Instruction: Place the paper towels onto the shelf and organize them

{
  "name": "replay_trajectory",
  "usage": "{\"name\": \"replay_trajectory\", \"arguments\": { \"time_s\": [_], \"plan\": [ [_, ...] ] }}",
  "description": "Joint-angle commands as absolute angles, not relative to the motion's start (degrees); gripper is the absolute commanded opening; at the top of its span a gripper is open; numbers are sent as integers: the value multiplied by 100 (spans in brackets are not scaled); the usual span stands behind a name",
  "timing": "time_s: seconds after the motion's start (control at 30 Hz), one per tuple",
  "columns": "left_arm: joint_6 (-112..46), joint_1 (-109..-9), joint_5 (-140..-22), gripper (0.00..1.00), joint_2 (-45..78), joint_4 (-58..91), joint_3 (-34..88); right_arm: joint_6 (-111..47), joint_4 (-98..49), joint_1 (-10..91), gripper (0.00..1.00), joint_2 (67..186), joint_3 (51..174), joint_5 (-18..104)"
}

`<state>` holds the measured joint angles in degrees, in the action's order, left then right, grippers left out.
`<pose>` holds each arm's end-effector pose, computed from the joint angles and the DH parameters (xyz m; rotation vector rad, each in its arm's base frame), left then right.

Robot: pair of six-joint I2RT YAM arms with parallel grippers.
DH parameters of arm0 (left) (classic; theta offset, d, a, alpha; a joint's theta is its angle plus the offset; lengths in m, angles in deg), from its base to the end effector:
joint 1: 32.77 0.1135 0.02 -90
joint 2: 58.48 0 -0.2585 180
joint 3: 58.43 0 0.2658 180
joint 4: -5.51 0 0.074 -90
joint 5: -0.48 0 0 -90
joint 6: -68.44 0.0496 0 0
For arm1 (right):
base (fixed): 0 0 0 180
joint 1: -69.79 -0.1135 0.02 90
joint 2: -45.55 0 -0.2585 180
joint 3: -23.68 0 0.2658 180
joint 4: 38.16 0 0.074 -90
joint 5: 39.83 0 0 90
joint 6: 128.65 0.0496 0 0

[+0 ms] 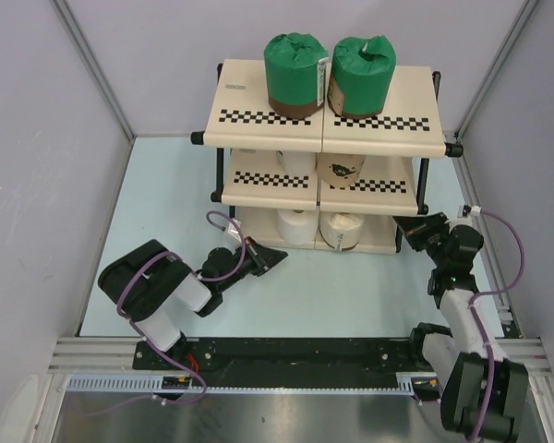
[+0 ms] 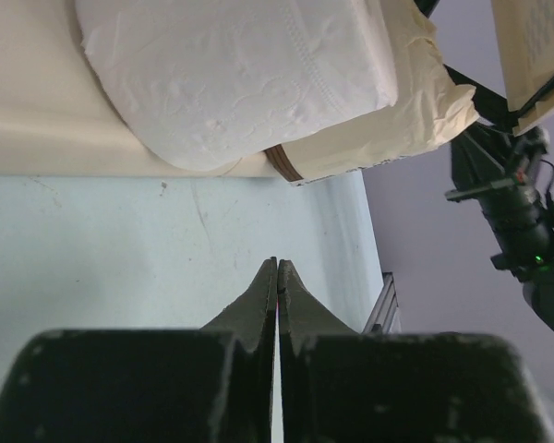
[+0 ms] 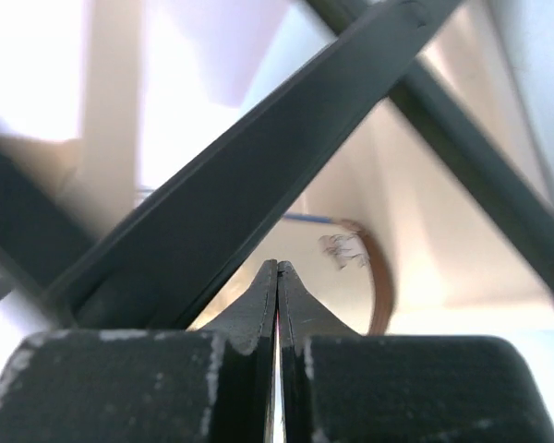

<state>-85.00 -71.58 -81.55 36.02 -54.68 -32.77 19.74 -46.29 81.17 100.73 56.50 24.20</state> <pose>0.1967 -0.1670 0.1048 -0.3009 1.9240 -1.3855 0.2329 -0.0247 0.1954 0.7977 1.7332 0.9799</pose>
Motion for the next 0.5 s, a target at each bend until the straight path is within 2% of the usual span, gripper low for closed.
{"name": "replay_trajectory", "arguments": {
  "time_s": [0.0,0.27,0.47],
  "plan": [
    [-8598,-7135,-8099,1,3794,-7143,-3379,1856,-3901,8113,0,9118,5186,2311],
    [-8678,-7135,-8090,0,3996,-7461,-3528,1997,-2794,8121,0,7265,4324,2187],
    [-8669,-7135,-8056,0,3952,-7426,-3484,1917,-2178,8113,0,6945,4148,1951]
  ]
}}
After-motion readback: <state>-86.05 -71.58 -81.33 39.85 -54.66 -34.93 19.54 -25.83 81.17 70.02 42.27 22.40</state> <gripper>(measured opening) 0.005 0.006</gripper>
